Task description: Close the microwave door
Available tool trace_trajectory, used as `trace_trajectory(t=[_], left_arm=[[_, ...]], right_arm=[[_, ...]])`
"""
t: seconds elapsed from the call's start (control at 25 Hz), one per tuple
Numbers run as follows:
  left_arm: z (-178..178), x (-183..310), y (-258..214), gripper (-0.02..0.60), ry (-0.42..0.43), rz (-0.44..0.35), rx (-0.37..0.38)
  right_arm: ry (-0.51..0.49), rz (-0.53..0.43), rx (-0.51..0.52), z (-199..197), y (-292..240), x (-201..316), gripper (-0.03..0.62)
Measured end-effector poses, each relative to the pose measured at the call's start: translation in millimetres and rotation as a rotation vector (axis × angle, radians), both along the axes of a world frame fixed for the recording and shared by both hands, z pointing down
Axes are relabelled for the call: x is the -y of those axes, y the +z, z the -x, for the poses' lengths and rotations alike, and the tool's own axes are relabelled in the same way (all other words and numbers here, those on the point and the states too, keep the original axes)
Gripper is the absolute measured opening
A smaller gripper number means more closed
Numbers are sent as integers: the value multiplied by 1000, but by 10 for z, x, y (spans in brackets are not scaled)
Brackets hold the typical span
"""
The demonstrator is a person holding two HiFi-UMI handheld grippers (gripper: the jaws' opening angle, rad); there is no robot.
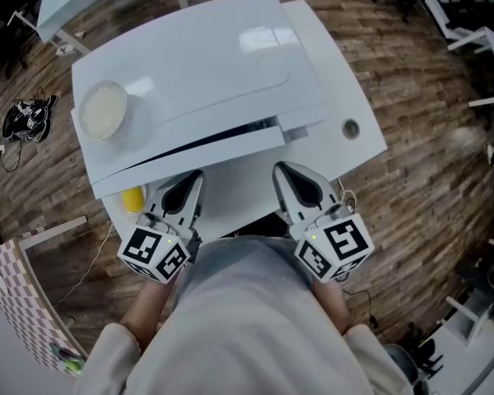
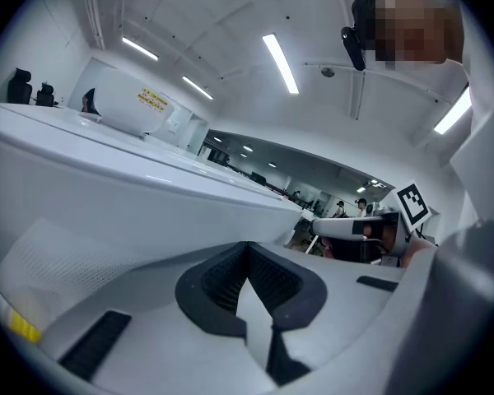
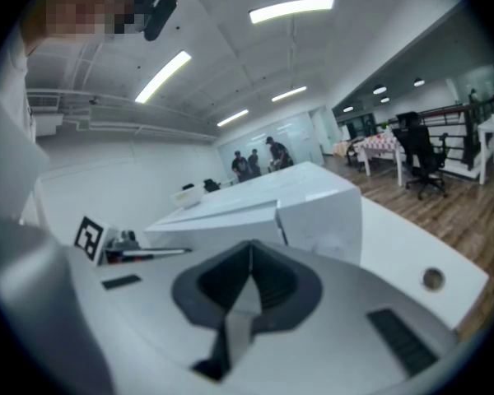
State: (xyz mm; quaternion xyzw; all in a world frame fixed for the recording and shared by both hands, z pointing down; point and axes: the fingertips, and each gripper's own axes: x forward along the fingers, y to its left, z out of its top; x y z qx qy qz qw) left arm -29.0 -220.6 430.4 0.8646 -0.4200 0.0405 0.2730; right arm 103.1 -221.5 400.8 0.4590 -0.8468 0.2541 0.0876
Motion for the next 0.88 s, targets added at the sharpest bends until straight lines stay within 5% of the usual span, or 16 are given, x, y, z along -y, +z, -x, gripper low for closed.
trace_trajectory(t=[0.88], left_arm=[[-102,42,52,18,7,27,-14]], right_arm=[[-45,29,63,30,37,284,21]])
